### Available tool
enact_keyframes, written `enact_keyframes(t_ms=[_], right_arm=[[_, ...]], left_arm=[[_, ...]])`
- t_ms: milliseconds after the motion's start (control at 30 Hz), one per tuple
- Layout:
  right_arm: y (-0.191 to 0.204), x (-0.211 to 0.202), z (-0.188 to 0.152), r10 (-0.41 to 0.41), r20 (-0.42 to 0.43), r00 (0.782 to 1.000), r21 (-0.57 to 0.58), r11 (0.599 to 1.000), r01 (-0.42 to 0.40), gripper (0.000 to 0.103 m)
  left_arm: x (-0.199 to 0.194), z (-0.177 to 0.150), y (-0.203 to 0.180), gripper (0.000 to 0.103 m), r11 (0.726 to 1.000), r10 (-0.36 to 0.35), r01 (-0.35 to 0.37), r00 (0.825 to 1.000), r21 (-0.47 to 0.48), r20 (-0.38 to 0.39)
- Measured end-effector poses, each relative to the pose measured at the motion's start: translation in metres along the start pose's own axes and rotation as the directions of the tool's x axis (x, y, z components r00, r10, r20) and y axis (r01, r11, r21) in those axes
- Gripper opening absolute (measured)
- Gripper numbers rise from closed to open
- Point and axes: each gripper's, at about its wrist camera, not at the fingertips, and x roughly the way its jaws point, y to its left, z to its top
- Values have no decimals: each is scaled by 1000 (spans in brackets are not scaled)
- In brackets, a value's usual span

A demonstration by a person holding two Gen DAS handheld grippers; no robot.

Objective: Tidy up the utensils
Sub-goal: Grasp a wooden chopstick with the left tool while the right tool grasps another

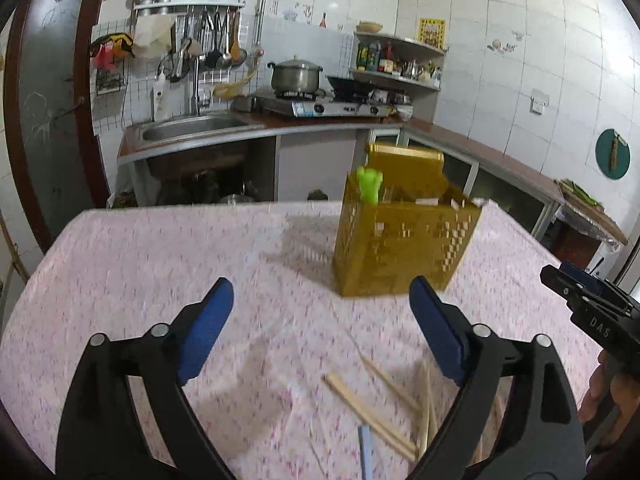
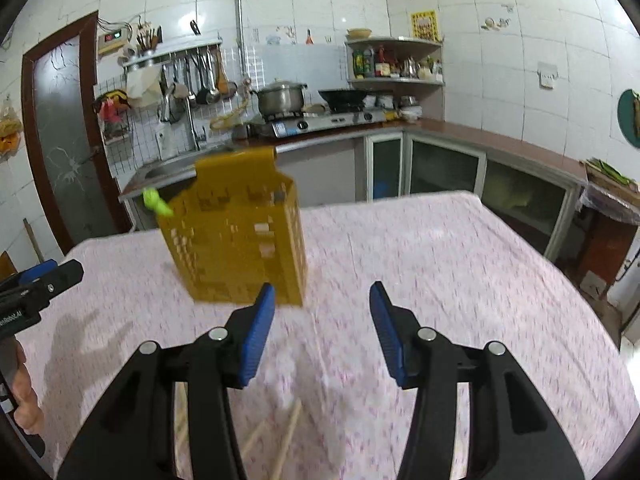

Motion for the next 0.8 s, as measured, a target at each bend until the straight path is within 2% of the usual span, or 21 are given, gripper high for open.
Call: enact_keyframes(t_ms=[167,367,600,800], right_arm=[[1,1,-29,-14,-48,999,8,1000,14,49],[8,10,-57,-19,-109,994,-12,1000,18,49],[10,28,-73,-29,-217,976,-5,1000,28,49],[15,35,-81,-44,-266,963,-23,999,39,51]], left_arm=[[8,-23,1,93,1000,-2,1,998,-8,-58],[31,-49,2,93,1000,6,-10,988,-26,-156],[60,-68,7,93,998,5,-24,959,-63,-283],[70,-73,6,95,998,19,-37,948,-49,-318]])
